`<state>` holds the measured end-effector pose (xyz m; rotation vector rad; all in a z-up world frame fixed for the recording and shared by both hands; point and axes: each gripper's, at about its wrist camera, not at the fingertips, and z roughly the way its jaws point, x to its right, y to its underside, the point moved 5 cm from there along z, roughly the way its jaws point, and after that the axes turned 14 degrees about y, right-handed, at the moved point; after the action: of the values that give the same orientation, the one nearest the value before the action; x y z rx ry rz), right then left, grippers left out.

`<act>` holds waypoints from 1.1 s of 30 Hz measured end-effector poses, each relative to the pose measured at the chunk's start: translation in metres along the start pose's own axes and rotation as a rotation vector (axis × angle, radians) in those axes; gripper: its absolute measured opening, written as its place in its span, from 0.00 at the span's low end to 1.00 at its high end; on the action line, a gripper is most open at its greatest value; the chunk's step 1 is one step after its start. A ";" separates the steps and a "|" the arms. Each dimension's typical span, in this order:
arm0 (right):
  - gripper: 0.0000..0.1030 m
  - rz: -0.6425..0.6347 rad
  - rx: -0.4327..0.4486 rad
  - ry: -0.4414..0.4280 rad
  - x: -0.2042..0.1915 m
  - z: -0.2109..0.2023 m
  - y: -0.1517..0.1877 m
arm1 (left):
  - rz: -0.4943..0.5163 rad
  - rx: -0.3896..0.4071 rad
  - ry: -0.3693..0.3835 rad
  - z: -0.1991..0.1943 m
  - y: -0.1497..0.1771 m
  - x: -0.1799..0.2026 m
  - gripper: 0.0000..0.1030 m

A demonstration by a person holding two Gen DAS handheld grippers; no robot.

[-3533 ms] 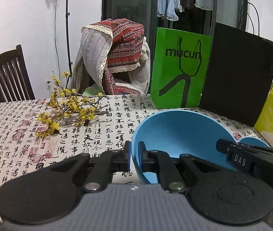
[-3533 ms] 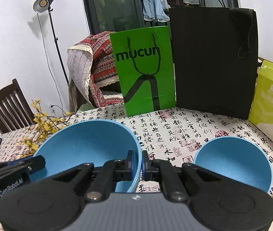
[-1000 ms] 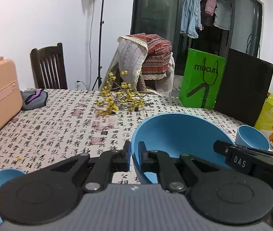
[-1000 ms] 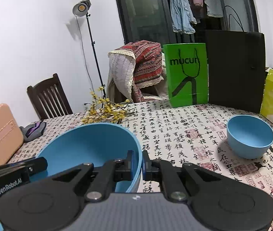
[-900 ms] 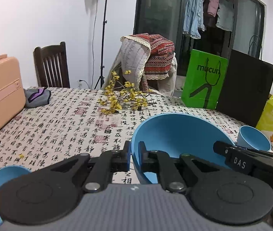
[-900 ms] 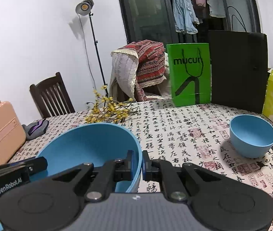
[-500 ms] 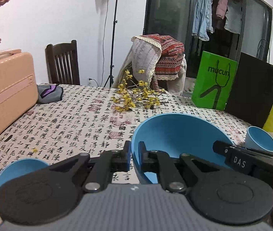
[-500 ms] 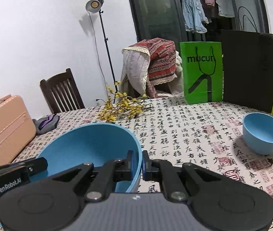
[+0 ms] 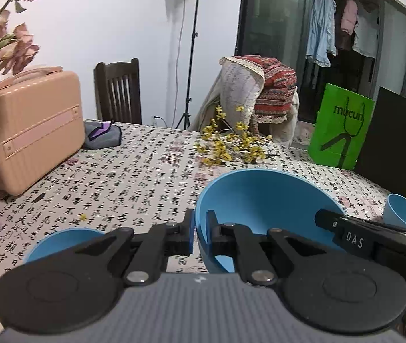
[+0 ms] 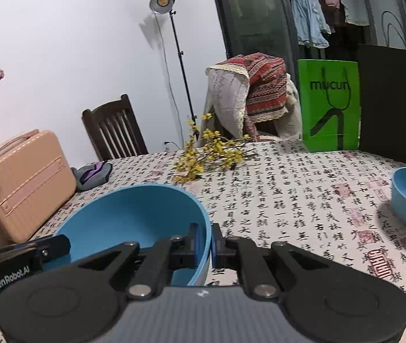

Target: Organize plates and bowls

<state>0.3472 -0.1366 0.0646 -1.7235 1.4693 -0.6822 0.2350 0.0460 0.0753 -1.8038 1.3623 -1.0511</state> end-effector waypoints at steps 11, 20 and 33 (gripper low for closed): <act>0.08 -0.037 -0.002 -0.056 -0.037 -0.003 0.004 | -0.036 0.021 -0.052 -0.017 -0.002 -0.030 0.08; 0.08 -0.064 -0.004 -0.084 -0.060 -0.004 0.005 | -0.062 0.040 -0.076 -0.028 -0.002 -0.049 0.08; 0.08 -0.092 0.001 -0.127 -0.090 -0.009 0.007 | -0.093 0.055 -0.116 -0.044 -0.001 -0.074 0.08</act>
<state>0.3184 -0.0511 0.0703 -1.8081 1.3095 -0.6088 0.1864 0.1171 0.0810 -1.8727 1.1802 -1.0054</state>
